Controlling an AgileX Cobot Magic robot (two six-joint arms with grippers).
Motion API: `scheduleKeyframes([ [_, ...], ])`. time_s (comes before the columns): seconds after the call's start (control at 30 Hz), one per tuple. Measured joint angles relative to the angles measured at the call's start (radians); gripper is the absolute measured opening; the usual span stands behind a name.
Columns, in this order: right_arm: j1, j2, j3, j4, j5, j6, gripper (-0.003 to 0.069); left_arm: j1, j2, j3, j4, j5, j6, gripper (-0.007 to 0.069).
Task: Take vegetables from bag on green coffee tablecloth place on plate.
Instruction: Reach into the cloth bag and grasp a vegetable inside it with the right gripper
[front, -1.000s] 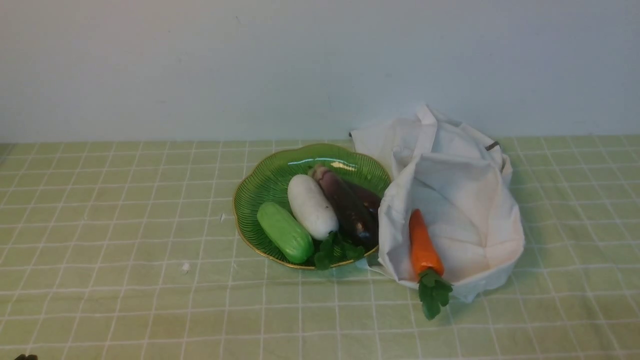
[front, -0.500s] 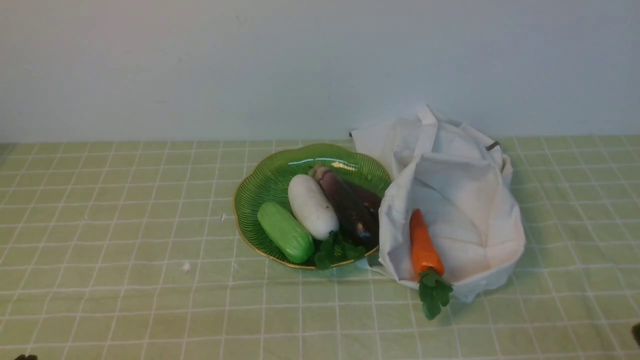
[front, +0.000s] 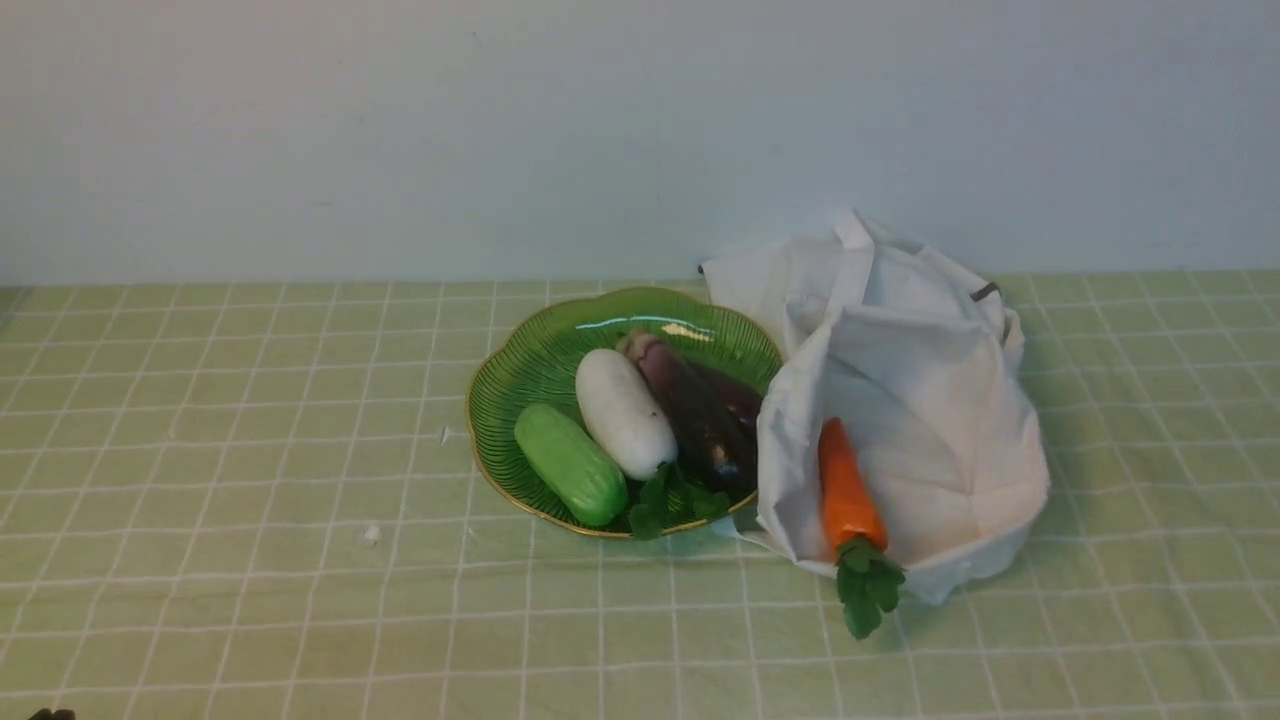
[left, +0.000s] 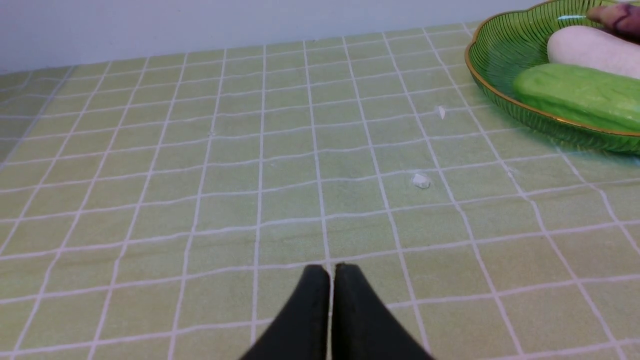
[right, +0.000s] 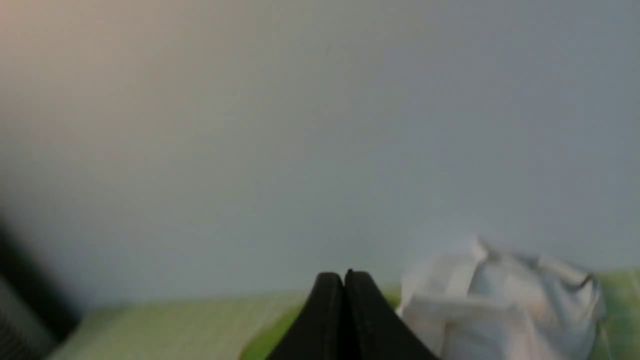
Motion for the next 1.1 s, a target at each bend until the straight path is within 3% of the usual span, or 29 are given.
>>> scheduleKeyframes([
  [0.27, 0.000, 0.540, -0.181, -0.135, 0.476, 0.040, -0.0015, 0.000, 0.000, 0.000, 0.000, 0.000, 0.000, -0.0004],
  [0.4, 0.002, 0.744, -0.248, -0.150, 0.546, 0.042, -0.0014, 0.000, 0.000, 0.000, 0.000, 0.000, 0.000, -0.0004],
  [0.5, 0.030, 0.869, -0.298, -0.162, 0.535, 0.037, -0.0013, 0.000, 0.000, 0.000, 0.000, 0.000, 0.000, -0.0004],
  [0.63, 0.137, 0.992, -0.356, -0.204, 0.471, 0.040, -0.0009, 0.000, 0.000, 0.000, 0.000, 0.000, 0.000, -0.0004],
  [0.83, 0.255, 1.100, -0.457, -0.358, 0.387, 0.208, 0.0024, 0.000, 0.000, 0.000, 0.000, 0.000, 0.000, -0.0004],
  [1.1, 0.282, 1.276, -0.559, -0.612, 0.243, 0.482, 0.0190, 0.000, 0.000, 0.000, 0.000, 0.000, 0.000, -0.0004],
])
